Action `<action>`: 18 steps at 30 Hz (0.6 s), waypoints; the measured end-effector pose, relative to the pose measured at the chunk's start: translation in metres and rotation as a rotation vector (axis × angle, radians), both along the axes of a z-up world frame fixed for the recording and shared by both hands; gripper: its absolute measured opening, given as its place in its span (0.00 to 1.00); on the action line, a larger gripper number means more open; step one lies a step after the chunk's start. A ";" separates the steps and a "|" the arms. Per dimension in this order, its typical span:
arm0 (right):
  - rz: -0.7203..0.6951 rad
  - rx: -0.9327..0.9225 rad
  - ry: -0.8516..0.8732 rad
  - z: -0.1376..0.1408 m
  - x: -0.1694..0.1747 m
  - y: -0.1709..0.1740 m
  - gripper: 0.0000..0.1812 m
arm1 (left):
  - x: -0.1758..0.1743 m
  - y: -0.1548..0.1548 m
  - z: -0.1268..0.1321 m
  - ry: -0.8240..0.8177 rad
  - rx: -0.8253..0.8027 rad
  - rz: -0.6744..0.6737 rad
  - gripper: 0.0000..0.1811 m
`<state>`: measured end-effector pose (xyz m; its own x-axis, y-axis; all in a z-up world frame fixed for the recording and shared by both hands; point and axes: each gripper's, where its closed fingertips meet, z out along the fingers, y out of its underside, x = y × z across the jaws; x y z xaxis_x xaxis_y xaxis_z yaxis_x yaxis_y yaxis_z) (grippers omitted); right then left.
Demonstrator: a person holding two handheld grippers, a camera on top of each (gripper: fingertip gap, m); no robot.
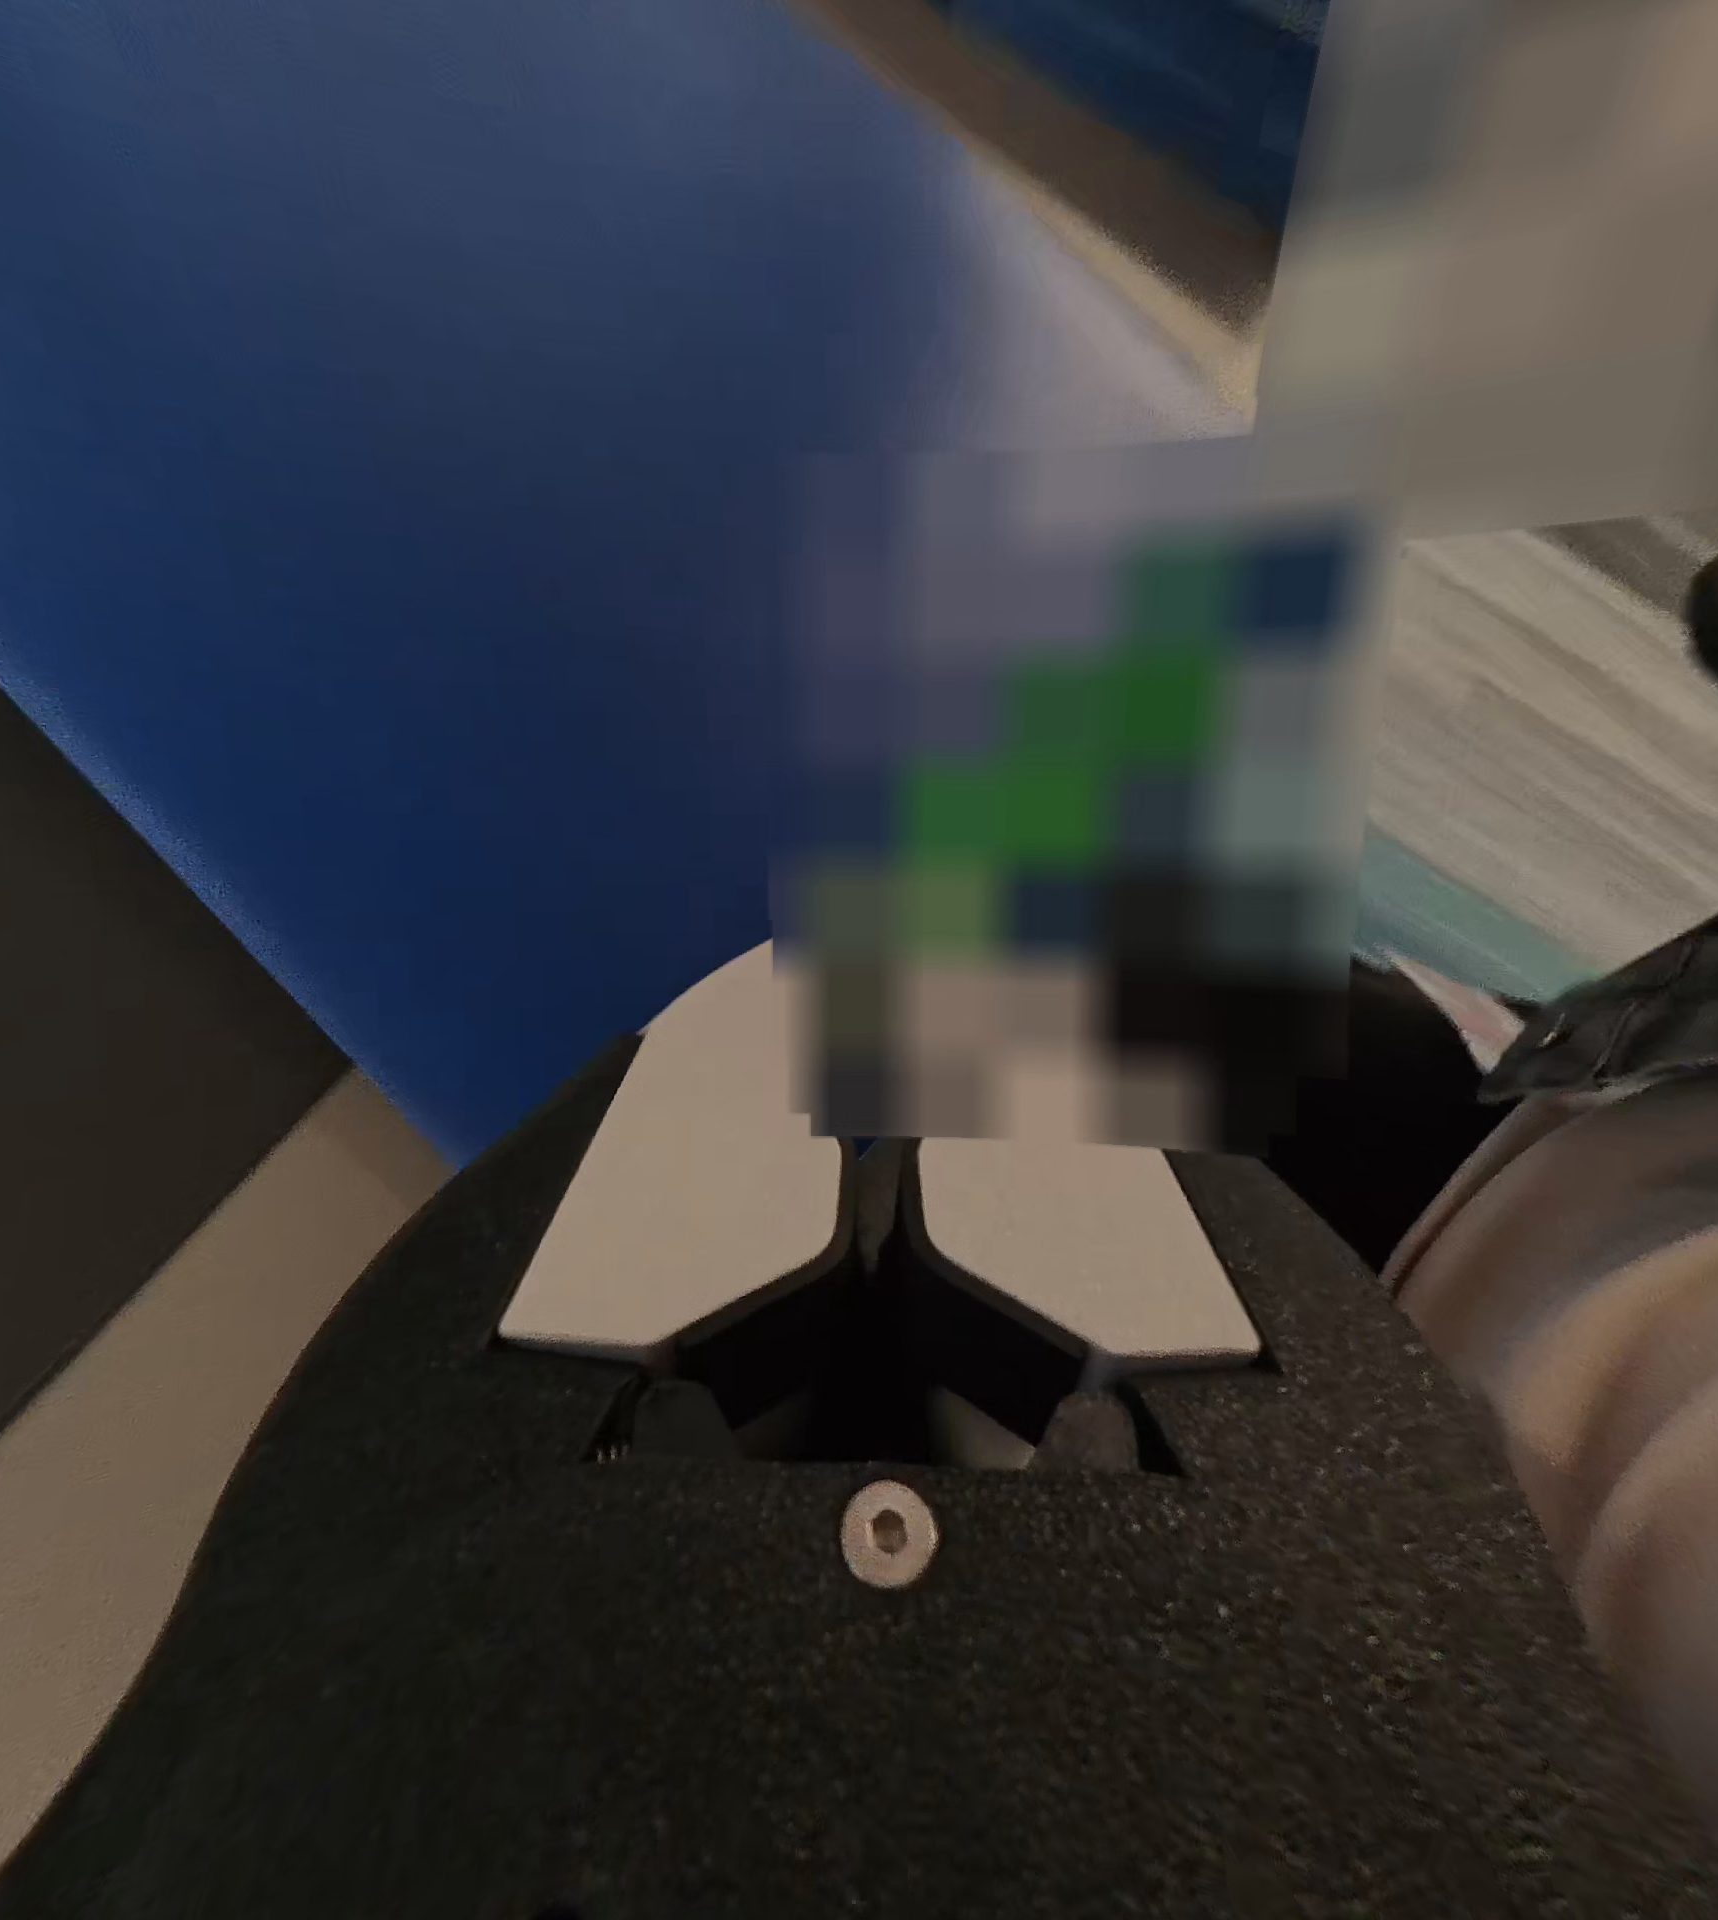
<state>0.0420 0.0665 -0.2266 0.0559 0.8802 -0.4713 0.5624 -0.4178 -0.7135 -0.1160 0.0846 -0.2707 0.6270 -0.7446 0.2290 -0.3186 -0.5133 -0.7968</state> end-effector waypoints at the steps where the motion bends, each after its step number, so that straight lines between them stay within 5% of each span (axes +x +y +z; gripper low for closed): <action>1: -0.083 0.027 0.049 0.008 0.007 -0.004 0.00 | -0.003 0.001 0.015 -0.037 0.043 0.016 0.01; 2: -0.166 0.049 0.075 0.011 0.016 -0.009 0.15 | -0.010 0.003 0.028 -0.053 0.086 0.039 0.01; 5: -0.343 -0.010 0.111 0.007 0.041 -0.030 0.60 | -0.047 0.014 0.044 0.034 0.193 0.150 0.26; 8: -0.470 -0.030 0.201 0.006 0.053 -0.042 0.56 | -0.060 0.013 0.061 -0.075 0.228 0.192 0.50; 12: -0.607 0.011 0.206 -0.001 0.054 -0.040 0.70 | -0.053 0.006 0.091 -0.300 0.153 0.185 0.82; 18: -0.778 -0.109 0.117 -0.028 0.046 -0.027 0.64 | -0.052 -0.009 0.098 -0.353 0.163 0.131 0.77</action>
<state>0.0878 0.0391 -0.2544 0.5805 0.5573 -0.5936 0.0038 -0.7309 -0.6825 -0.1680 0.0756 -0.1727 0.6225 -0.7082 0.3332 0.0489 -0.3897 -0.9196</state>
